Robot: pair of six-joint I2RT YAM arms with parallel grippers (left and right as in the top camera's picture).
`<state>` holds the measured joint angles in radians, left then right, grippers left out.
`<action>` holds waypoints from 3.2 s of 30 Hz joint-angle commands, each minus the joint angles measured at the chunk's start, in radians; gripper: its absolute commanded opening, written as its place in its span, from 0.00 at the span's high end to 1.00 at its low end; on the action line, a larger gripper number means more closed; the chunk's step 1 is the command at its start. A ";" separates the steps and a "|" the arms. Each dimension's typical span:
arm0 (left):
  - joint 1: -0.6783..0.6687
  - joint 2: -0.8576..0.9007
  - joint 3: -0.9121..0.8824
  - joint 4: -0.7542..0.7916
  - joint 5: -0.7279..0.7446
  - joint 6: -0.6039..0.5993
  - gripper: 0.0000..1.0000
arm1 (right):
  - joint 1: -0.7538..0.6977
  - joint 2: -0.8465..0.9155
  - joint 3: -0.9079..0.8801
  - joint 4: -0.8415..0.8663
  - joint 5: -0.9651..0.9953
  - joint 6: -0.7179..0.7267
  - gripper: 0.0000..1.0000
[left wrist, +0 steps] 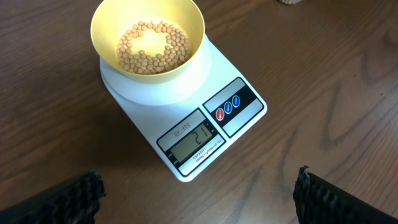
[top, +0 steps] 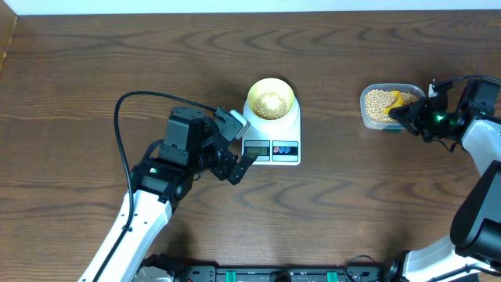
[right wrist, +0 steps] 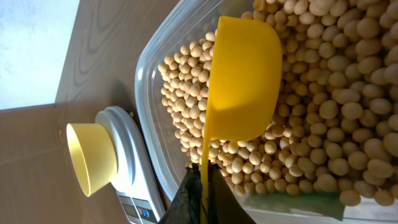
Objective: Scoop item into bowl and weigh 50g on scale
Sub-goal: 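Drag the scoop through the soybeans and lift it out filled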
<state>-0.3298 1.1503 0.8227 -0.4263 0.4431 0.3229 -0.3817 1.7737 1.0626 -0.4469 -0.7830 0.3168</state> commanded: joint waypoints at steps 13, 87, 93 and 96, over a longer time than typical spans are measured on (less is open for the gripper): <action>0.003 0.006 -0.015 -0.003 0.010 0.021 0.00 | -0.042 0.013 -0.004 0.027 -0.169 -0.010 0.99; 0.003 0.006 -0.015 -0.003 0.010 0.020 0.00 | -0.161 0.013 -0.012 -0.050 -0.654 -0.183 0.99; 0.003 0.006 -0.015 -0.003 0.010 0.020 0.00 | -0.154 0.013 -0.012 -0.050 -0.654 -0.183 0.99; 0.003 0.006 -0.015 -0.003 0.010 0.021 0.00 | -0.138 0.013 -0.012 -0.050 -0.661 -0.183 0.99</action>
<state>-0.3298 1.1503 0.8227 -0.4263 0.4431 0.3229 -0.5362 1.7741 1.0561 -0.4999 -1.3964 0.1505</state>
